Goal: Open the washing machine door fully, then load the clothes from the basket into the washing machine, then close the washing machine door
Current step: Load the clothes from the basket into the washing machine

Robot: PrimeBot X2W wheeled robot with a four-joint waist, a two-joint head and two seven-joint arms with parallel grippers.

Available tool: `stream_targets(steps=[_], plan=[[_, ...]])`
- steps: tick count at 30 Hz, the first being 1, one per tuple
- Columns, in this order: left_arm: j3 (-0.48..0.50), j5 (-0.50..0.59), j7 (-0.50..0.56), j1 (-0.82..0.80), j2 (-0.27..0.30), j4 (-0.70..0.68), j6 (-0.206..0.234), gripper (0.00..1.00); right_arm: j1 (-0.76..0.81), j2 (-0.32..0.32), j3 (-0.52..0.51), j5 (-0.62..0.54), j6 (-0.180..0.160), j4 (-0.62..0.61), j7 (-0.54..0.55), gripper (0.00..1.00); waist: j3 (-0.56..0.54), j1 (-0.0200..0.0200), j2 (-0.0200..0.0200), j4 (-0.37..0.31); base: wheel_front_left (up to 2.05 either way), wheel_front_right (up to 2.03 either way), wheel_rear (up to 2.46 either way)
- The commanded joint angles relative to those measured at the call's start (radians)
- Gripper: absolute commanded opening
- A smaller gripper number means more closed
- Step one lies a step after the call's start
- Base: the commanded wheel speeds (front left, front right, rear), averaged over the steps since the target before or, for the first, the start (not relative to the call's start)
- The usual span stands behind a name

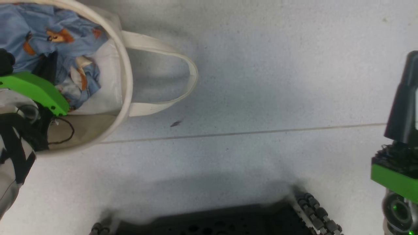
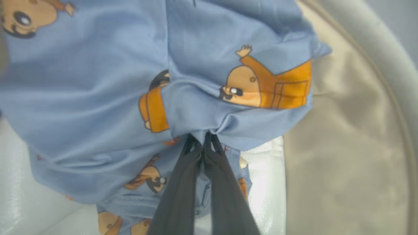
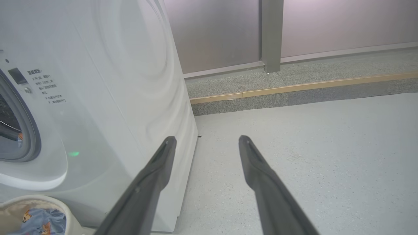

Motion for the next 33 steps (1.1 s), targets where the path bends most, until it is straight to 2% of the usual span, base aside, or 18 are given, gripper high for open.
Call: stream_targets(steps=[1, 9, 13, 24, 33], plan=[[0.008, -0.01, -0.024, 0.022, 0.061, -0.014, 0.001, 0.0, 0.013, -0.001, 0.027, -0.008, 0.001, -0.019, 0.011, 1.0, -0.027, 0.0, 0.0, 0.004, 0.0, 0.0, 0.0], [-0.059, -0.012, -0.11, 0.087, 0.111, -0.089, 0.001, 0.0, -0.033, -0.001, 0.084, -0.013, 0.001, 0.071, 0.01, 1.0, -0.157, 0.0, 0.0, 0.008, 0.0, 0.0, 0.0], [-0.061, 0.001, -0.127, 0.124, 0.129, -0.13, 0.001, 0.0, -0.056, -0.001, 0.109, -0.015, 0.001, 0.123, 0.015, 1.0, -0.238, 0.0, 0.0, 0.022, 0.0, 0.0, 0.0], [0.246, 0.219, -0.129, 0.337, 0.123, -0.261, 0.001, 0.0, -0.055, -0.001, 0.16, 0.011, 0.001, 0.287, 0.017, 1.0, -0.477, 0.0, 0.0, 0.07, 0.0, 0.0, 0.0], [0.501, 0.435, -0.129, 0.518, 0.113, -0.433, 0.001, 0.0, -0.023, -0.001, 0.184, 0.044, 0.001, 0.374, 0.008, 1.0, -0.634, 0.0, 0.0, 0.086, 0.0, 0.0, 0.0]])
